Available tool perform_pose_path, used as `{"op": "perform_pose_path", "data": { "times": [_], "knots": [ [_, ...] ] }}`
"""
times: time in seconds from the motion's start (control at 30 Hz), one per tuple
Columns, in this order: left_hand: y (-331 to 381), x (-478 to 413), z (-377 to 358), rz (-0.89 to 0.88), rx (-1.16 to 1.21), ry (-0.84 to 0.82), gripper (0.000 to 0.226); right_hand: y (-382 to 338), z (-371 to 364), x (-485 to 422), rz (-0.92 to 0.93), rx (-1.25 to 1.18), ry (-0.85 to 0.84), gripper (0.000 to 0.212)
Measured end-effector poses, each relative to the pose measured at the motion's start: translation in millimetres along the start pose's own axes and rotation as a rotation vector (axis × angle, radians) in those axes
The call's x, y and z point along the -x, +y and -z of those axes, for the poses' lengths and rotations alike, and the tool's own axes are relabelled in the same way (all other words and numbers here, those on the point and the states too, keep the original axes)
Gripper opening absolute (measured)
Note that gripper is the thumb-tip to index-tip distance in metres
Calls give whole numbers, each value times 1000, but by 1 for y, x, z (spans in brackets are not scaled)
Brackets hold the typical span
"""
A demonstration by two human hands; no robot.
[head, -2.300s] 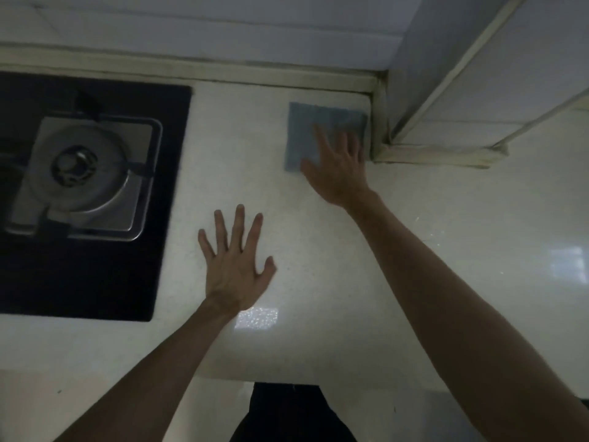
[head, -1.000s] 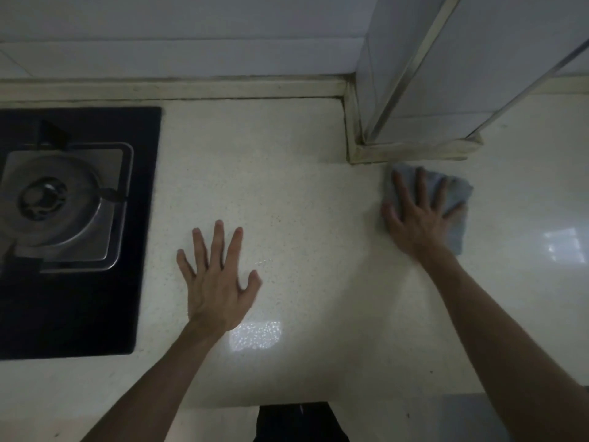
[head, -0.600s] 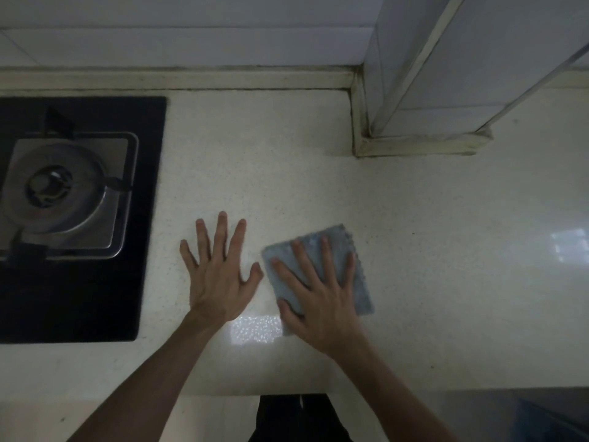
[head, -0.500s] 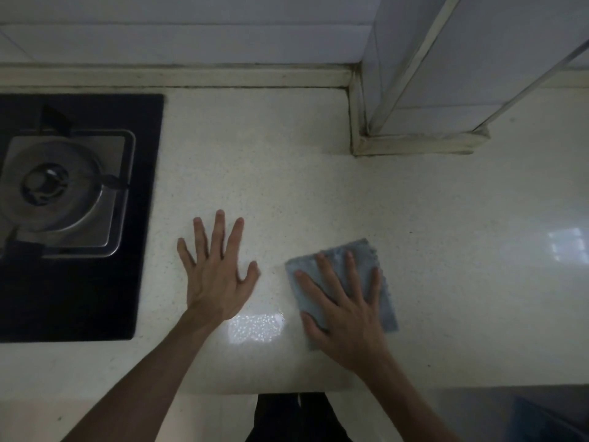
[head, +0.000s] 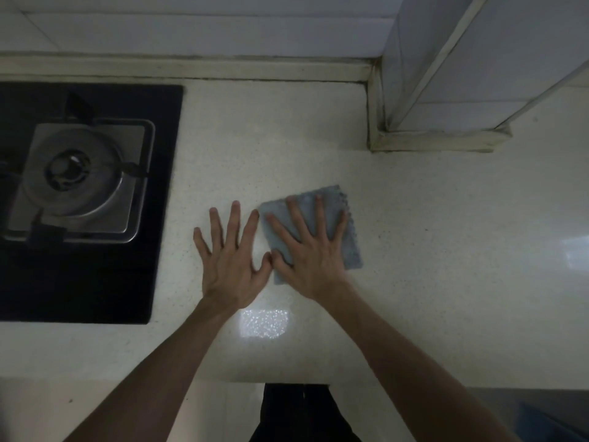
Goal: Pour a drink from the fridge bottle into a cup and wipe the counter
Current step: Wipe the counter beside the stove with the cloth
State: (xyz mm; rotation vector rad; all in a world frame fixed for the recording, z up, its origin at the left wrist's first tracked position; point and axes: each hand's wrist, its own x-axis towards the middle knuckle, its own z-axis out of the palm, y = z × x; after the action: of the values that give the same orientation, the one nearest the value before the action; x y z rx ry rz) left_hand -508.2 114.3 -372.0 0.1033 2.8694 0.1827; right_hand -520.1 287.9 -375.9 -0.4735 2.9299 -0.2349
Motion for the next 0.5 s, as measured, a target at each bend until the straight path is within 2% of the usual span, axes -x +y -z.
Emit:
{"op": "perform_pose_path", "data": {
  "times": [0.2,0.5],
  "knots": [
    [-4,-1,-3,-28,-32,-15,94,-13,-7,48,28,-26,33,67],
    [-2,0,-1,-13,-41,-4,87,27,-3,123,-193,-66,7,70]
  ]
}}
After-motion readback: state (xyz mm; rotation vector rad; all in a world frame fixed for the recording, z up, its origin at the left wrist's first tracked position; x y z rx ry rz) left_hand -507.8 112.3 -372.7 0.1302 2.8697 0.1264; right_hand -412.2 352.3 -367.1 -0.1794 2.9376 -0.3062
